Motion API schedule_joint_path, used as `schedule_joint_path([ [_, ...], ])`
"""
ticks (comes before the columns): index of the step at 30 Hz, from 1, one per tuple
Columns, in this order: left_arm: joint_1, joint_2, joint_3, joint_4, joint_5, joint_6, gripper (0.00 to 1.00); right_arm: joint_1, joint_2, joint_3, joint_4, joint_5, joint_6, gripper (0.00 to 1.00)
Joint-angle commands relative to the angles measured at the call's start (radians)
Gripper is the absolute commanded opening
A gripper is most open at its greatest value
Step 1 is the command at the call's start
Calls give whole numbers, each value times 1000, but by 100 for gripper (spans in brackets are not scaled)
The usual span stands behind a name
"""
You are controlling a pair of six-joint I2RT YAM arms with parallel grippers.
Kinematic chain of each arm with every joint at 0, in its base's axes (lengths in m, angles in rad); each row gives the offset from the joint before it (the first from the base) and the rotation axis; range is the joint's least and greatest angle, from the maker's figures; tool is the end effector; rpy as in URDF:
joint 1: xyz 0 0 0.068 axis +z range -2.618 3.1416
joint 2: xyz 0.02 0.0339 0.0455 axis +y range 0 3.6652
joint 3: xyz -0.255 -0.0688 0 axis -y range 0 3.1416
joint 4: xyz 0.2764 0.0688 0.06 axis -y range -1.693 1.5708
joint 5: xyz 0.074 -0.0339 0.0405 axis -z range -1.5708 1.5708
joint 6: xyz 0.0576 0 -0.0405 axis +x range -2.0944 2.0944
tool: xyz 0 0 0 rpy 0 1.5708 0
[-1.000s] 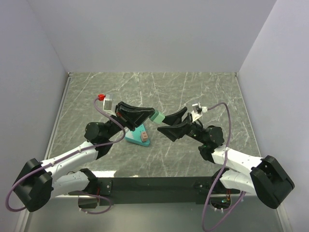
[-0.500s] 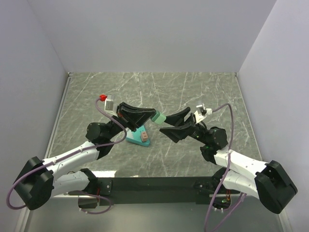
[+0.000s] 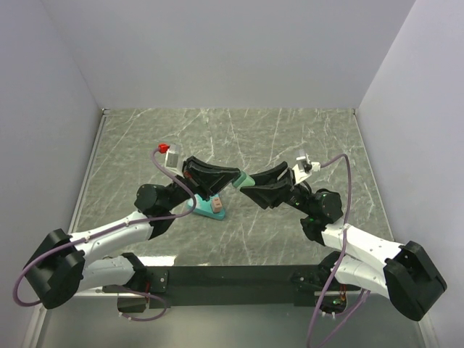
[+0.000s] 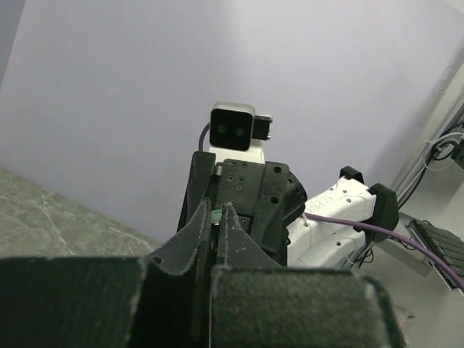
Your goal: Insert the plug
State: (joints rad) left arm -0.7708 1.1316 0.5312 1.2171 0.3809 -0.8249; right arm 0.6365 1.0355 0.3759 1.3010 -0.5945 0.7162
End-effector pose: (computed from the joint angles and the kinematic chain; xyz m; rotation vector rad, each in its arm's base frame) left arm 0.1842 -0.2087 0.3114 0.3695 1.0790 -1.6239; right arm 0.1760 0.1702 0.2837 -0.5706 1.0233 1.4872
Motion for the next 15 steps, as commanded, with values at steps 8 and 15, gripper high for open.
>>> schedule_joint_path([
  [8,-15,85,21,173,61,-22,0,-3,11,-3,454,27,-21,37],
  [15,-18,89,6,131,58,26,37,-4,-47,-2,365,54,-115,18],
])
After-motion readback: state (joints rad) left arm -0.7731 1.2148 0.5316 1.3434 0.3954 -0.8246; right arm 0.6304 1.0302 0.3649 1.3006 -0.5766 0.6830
